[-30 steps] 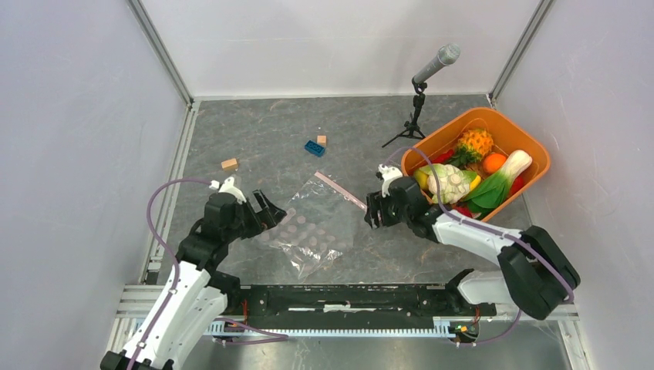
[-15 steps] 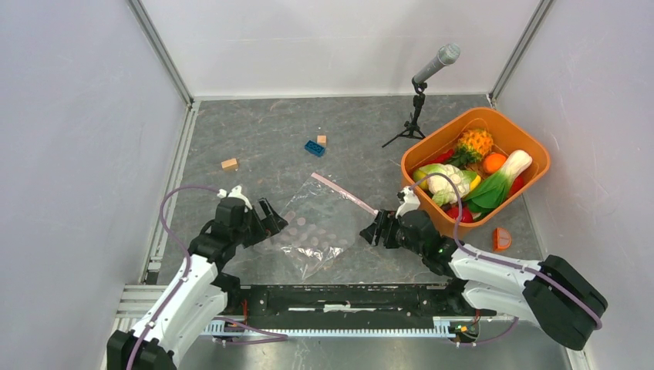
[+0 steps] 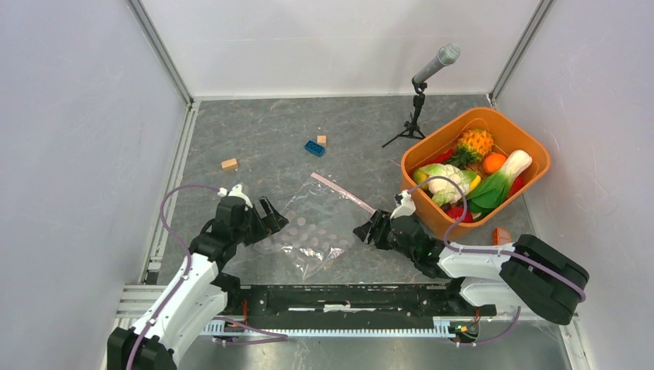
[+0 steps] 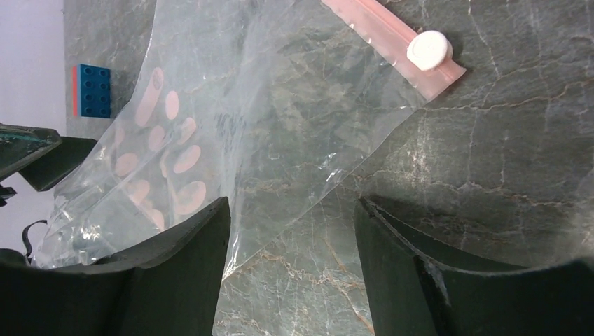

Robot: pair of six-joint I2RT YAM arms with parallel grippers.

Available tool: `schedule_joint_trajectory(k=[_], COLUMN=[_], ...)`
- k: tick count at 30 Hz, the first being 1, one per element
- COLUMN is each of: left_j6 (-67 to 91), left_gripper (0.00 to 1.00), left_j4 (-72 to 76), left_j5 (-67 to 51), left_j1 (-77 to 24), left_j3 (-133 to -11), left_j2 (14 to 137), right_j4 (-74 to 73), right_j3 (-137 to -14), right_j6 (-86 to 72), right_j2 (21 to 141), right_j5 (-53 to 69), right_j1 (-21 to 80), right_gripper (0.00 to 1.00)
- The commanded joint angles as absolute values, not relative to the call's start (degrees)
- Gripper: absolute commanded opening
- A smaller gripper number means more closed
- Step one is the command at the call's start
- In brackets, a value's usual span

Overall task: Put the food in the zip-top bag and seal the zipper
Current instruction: Pick up the zipper food storage bag at the center of the board.

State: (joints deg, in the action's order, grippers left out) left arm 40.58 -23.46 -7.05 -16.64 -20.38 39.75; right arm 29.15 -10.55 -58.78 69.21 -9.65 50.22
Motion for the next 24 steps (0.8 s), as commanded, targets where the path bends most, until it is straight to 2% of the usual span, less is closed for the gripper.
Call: schedule_joint_trajectory(k=[1, 9, 13, 15, 17, 19, 24], left_j6=[40.16, 40.11, 40.04, 40.1, 40.14, 40.11, 40.01], left_gripper=[1.0, 1.0, 1.0, 1.0, 1.0, 1.0, 1.0], left_j4=[-21.49, -21.26, -21.31, -21.06, -20.51, -20.11, -19.29], left_j5=[-7.3, -7.26, -7.82, -7.98, -8.48, -8.7, -11.03], left_j1=[-16.96, -16.94, -16.95, -16.96, -16.91, -16.94, -16.94], left_j3=[-20.66, -20.61, -20.74, -20.68, -20.65, -20.56, -21.6], left_j2=[39.9, 39.89, 39.69, 39.57, 39.32, 39.12, 38.07], right_j4=[31.26, 36.24, 41.51, 44.97, 45.77, 44.67, 45.95], right_j3=[-11.73, -14.5, -12.18, -10.48, -10.16, -10.71, -10.99], right_j6=[-62.84, -58.83, -59.21, -58.54, -55.18, -52.7, -46.42], right_j2=[71.11, 77.18, 77.15, 75.54, 73.33, 71.49, 68.4], right_j5=[-18.04, -19.27, -20.24, -20.51, -20.55, -20.41, -17.92], right_j1=[53.13, 53.44, 53.44, 53.46, 53.37, 53.42, 53.48], right_gripper=[0.7, 0.59, 0.36, 0.19, 0.14, 0.0, 0.0])
